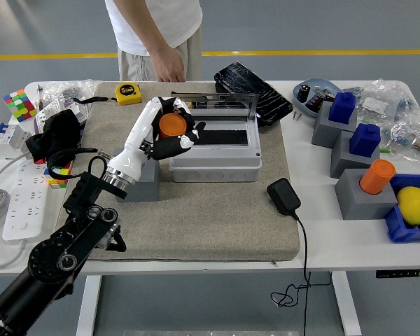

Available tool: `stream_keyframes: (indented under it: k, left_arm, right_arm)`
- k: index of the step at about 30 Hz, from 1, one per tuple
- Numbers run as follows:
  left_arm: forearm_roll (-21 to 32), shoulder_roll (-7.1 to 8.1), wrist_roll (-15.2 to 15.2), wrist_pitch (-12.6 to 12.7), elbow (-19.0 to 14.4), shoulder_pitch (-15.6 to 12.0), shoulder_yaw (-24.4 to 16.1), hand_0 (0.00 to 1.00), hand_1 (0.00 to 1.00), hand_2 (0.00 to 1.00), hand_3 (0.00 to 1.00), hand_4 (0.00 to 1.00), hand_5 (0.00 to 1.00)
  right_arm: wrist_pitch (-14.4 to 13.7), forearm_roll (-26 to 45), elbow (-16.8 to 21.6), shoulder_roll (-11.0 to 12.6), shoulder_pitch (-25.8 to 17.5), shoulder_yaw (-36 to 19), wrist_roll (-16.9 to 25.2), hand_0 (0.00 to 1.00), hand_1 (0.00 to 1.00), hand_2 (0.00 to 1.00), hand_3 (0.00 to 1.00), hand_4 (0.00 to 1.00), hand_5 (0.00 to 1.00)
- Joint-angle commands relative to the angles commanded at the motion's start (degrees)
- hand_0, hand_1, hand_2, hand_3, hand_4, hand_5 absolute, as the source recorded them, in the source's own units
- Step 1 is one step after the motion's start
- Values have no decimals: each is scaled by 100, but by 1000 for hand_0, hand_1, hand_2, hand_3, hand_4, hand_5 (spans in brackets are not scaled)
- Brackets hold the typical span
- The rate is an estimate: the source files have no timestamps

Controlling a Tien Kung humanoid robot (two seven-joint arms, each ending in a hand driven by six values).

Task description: Fetch the battery,place it into the box,close the lid of the box

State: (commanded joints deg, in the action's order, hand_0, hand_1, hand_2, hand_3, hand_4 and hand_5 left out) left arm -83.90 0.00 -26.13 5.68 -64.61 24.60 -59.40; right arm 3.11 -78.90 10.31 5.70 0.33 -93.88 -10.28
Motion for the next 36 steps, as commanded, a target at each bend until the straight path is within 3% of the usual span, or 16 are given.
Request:
stream_keyframes:
  k: [8, 9, 13, 19, 21, 26, 36]
  left_arm:
    - [-845, 0, 773, -126, 287, 897, 1007, 142, 167, 210, 320, 741, 2]
    - [-1008, 0, 879, -134, 348, 1016, 1119, 139, 168, 209, 325, 790, 2]
    - [-1646, 0, 1308, -191, 589, 1395, 1382, 139, 168, 209, 325, 790, 2]
    - [-2268, 0, 1653, -234, 1058, 1760, 1514, 140, 170, 211, 335, 824, 2]
    - [-2359, 0, 1727, -250, 1258, 1873, 1563, 142, 169, 212, 345, 870, 2]
    - [-2474, 0, 1779, -243, 1616, 2052, 1608, 142, 169, 212, 345, 870, 2]
    - [-2642, 0, 1535, -68, 2127, 2263, 1574, 162, 176, 213, 354, 881, 2]
  right_arm:
    - [-5, 26, 0, -3, 19, 25, -3, 743, 709, 720, 715, 998, 544]
    - [-6, 25, 0, -3, 22, 26, -7, 742, 710, 720, 715, 998, 544]
    - [-9, 25, 0, -2, 27, 40, -12, 742, 710, 720, 715, 998, 544]
    - [-12, -29, 0, 3, 31, 28, -37, 741, 710, 721, 714, 998, 544]
    - [-9, -42, 0, 9, 30, 49, -43, 744, 710, 719, 714, 998, 543]
    - [-3, -76, 0, 22, 41, 90, -55, 744, 710, 719, 714, 998, 543]
    - [8, -57, 0, 31, 93, 249, -56, 741, 710, 718, 713, 998, 543]
